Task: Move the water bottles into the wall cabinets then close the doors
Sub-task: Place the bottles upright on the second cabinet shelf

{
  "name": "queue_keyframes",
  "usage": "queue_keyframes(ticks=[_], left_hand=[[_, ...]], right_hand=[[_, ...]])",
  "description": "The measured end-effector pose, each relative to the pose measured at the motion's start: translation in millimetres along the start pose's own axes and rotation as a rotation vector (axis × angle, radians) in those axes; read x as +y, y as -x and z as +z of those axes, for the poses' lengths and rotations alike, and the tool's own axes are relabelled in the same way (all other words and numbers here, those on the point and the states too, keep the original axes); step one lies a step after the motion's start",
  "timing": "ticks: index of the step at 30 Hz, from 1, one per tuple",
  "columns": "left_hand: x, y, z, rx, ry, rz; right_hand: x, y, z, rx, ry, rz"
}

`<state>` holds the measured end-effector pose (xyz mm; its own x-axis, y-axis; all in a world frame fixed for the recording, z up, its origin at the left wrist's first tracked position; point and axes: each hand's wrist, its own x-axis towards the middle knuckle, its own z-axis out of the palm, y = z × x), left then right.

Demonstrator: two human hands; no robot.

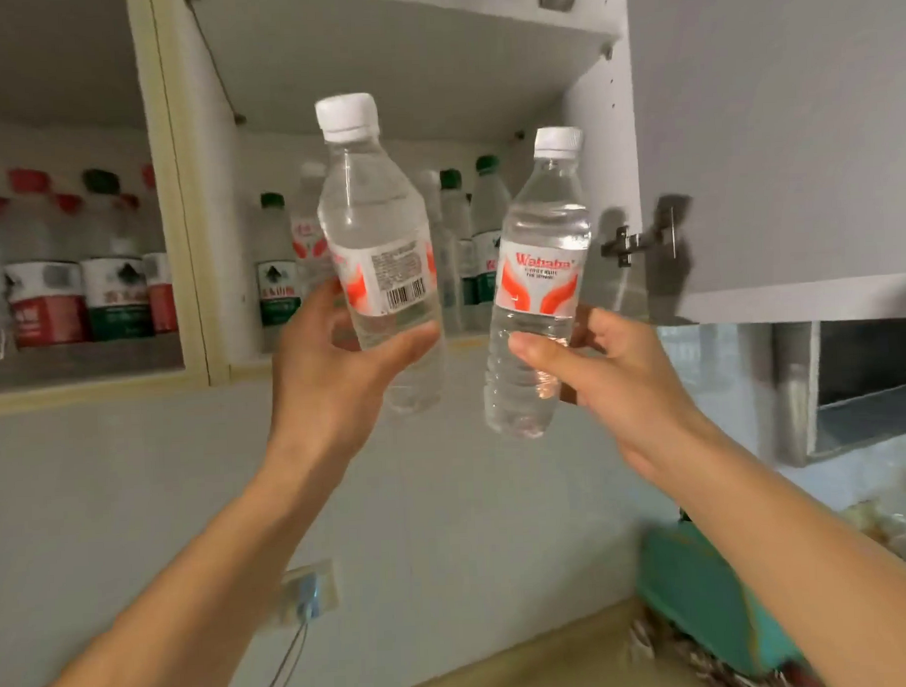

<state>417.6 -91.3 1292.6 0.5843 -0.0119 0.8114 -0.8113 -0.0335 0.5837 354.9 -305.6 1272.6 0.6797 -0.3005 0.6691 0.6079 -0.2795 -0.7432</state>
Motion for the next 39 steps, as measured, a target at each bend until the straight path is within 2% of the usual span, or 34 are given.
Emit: queue_keyframes(ticks=[4, 7, 11, 15, 19, 24, 34, 39], left_hand=[[19, -48, 28, 0.023, 0.002, 0.048], [22, -76, 38, 0.079, -0.122, 0.054], [8, -108, 45, 0.104, -0.319, -0.072], [-15, -123, 53, 0.099, -0.330, -0.191], [-32, -130, 64, 0.106, -0.425, -0.181], [-39, -140, 81, 0.007, -0.462, -0.149], [-52, -154, 123, -0.096, -0.430, -0.152], [-51, -156, 131, -0.113, -0.396, -0.146]], right_hand=[[-17, -63, -20, 0.030, -0.017, -0.056], [-21, -106, -33, 0.013, -0.001, -0.068], [-7, -151, -43, -0.022, 0.005, -0.059], [19, -176, -47, -0.043, 0.059, 0.014], [42, -188, -49, -0.015, 0.083, 0.037], [52, -202, -49, 0.043, 0.154, 0.032], [71, -203, -40, 0.236, 0.542, -0.029], [66, -196, -32, 0.297, 0.710, -0.001]])
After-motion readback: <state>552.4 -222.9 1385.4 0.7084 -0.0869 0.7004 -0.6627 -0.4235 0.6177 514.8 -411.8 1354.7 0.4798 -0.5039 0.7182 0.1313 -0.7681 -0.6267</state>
